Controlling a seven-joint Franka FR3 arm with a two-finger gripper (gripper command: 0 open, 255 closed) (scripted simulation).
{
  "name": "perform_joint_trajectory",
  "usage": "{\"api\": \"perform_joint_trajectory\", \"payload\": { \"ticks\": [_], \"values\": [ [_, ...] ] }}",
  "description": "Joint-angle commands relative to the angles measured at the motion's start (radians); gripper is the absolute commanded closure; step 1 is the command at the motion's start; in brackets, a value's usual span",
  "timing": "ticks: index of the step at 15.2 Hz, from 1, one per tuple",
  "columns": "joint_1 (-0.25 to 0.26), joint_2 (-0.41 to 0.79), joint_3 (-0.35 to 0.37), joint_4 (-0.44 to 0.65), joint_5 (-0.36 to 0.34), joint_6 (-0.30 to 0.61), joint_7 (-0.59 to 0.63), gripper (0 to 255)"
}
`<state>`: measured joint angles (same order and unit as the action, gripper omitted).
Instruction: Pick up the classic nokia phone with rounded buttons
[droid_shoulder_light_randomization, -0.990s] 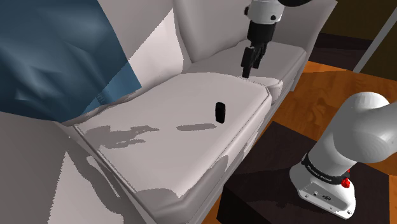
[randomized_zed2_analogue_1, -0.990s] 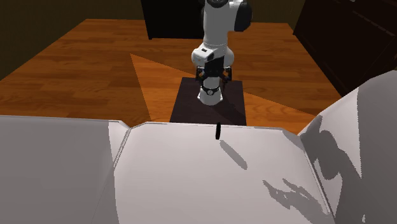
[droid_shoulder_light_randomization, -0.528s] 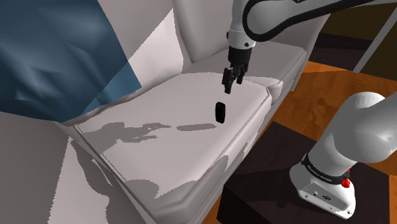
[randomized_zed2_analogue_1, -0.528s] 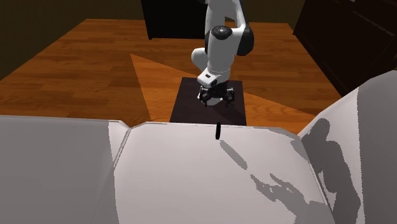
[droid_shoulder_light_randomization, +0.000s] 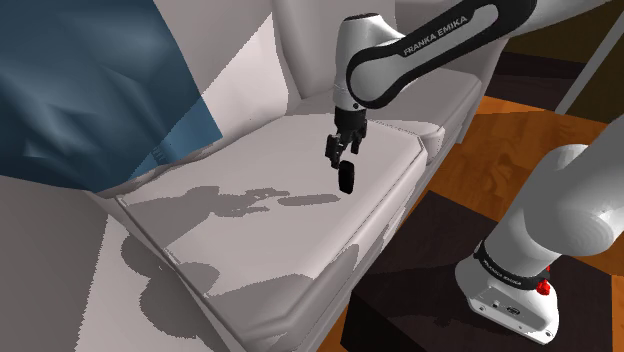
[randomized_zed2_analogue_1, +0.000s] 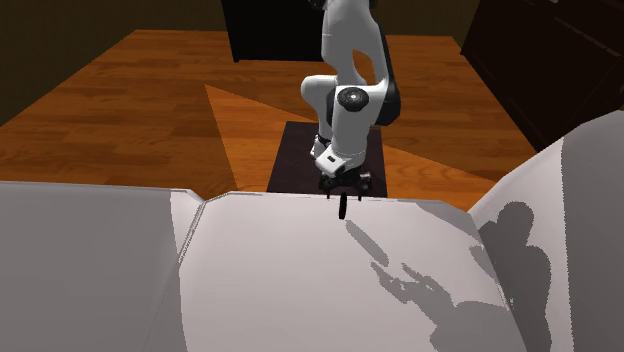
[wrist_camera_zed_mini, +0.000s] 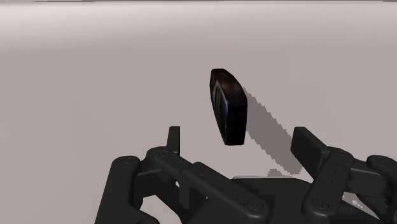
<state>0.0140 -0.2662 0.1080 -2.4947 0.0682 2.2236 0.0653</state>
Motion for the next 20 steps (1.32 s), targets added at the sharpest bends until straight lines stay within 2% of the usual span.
{"api": "perform_joint_trajectory", "payload": {
  "ticks": [1,5,8,9,18,20],
  "values": [
    [0.001,0.023,0.003,-0.012,0.0,0.036,0.004,0],
    [0.0,0.059,0.005,-0.036,-0.001,0.097,0.004,0],
    [0.0,0.065,0.005,-0.04,-0.001,0.105,0.004,0],
    [0.001,0.065,0.006,-0.039,-0.001,0.105,0.005,255],
    [0.0,0.065,0.005,-0.04,-0.001,0.105,0.004,255],
    [0.001,0.046,0.004,-0.028,0.0,0.075,0.004,255]
  ]
}}
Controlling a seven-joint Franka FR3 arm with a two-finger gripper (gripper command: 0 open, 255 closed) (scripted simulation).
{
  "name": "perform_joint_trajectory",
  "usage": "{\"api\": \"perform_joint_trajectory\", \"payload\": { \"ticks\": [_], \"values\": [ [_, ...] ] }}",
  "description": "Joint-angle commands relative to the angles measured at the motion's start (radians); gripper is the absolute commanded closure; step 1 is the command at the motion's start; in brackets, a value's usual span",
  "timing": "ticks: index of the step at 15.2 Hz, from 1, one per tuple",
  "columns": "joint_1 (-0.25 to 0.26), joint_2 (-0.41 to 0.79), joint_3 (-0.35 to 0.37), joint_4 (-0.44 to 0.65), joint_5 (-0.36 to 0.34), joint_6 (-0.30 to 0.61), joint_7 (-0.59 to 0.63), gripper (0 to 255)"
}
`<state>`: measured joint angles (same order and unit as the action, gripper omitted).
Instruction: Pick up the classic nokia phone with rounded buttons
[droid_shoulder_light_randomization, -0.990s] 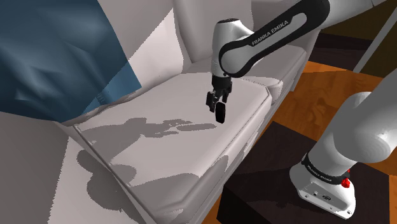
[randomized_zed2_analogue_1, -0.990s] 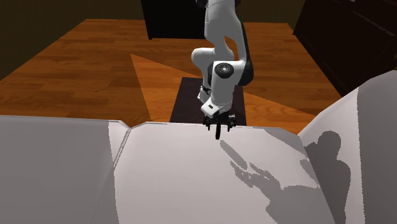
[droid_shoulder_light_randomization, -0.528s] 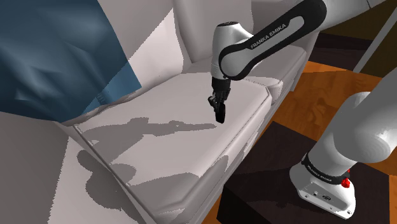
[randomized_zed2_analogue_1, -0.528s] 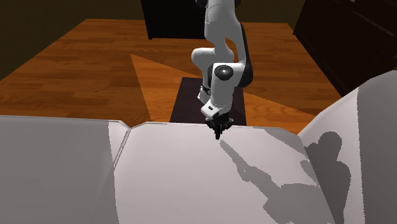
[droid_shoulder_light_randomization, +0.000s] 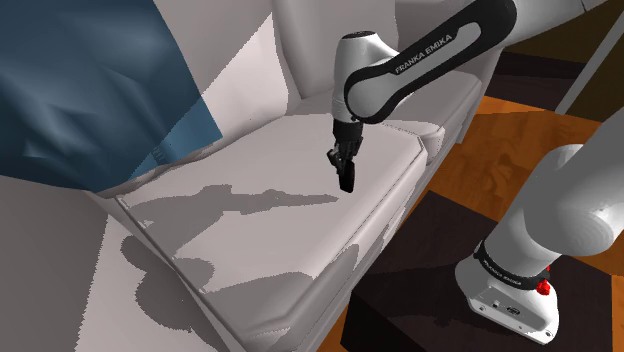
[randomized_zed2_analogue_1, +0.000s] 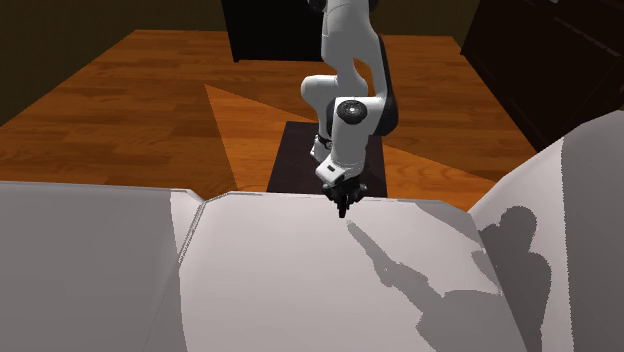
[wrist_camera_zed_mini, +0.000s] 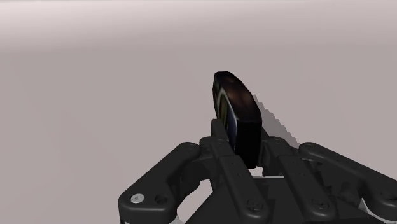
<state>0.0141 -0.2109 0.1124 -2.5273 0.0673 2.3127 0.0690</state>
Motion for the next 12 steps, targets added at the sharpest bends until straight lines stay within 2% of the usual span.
{"api": "perform_joint_trajectory", "payload": {
  "ticks": [1,12],
  "values": [
    [0.0,-0.018,-0.001,0.011,0.001,-0.03,0.0,255],
    [0.0,-0.1,-0.006,0.093,0.001,-0.193,0.001,255]
  ]
}}
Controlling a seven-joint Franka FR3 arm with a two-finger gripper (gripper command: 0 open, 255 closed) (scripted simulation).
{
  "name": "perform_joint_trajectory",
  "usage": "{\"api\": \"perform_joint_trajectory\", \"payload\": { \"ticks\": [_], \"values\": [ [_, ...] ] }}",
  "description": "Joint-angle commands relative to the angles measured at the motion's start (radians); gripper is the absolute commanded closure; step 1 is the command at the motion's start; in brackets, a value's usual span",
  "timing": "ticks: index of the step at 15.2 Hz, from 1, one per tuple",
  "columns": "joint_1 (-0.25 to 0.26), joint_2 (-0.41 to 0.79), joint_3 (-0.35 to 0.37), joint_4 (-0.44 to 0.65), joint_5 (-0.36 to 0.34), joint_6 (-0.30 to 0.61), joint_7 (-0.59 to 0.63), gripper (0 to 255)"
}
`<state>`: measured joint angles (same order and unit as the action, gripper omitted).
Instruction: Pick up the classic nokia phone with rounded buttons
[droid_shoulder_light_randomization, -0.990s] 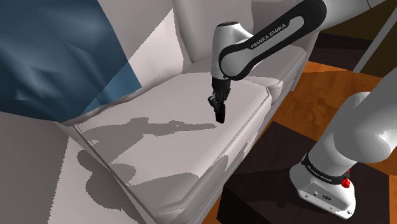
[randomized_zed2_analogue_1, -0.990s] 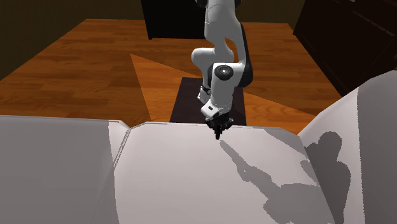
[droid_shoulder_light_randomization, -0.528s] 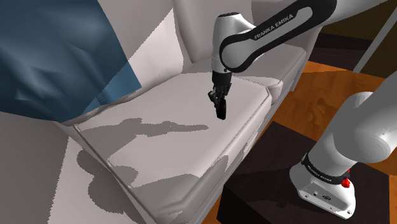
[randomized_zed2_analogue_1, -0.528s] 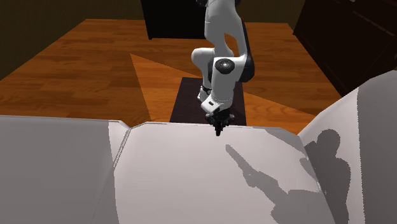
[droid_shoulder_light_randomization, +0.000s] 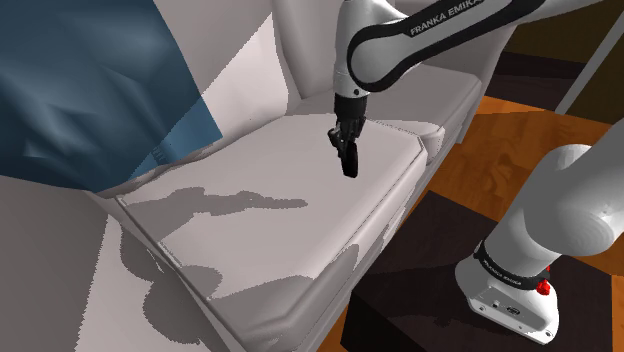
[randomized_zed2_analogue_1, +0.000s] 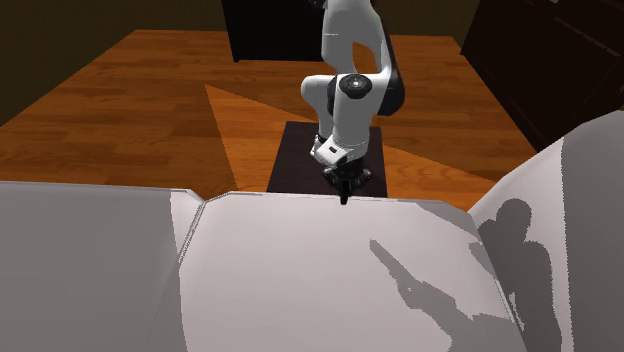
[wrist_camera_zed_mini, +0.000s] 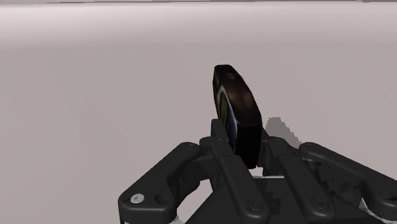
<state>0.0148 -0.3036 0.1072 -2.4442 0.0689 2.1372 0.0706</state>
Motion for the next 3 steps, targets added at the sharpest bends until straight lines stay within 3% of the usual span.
{"api": "perform_joint_trajectory", "payload": {
  "ticks": [1,3],
  "values": [
    [-0.001,-0.013,-0.002,0.019,0.0,-0.032,-0.001,255],
    [-0.001,-0.014,-0.002,0.02,0.0,-0.034,-0.001,255]
  ]
}}
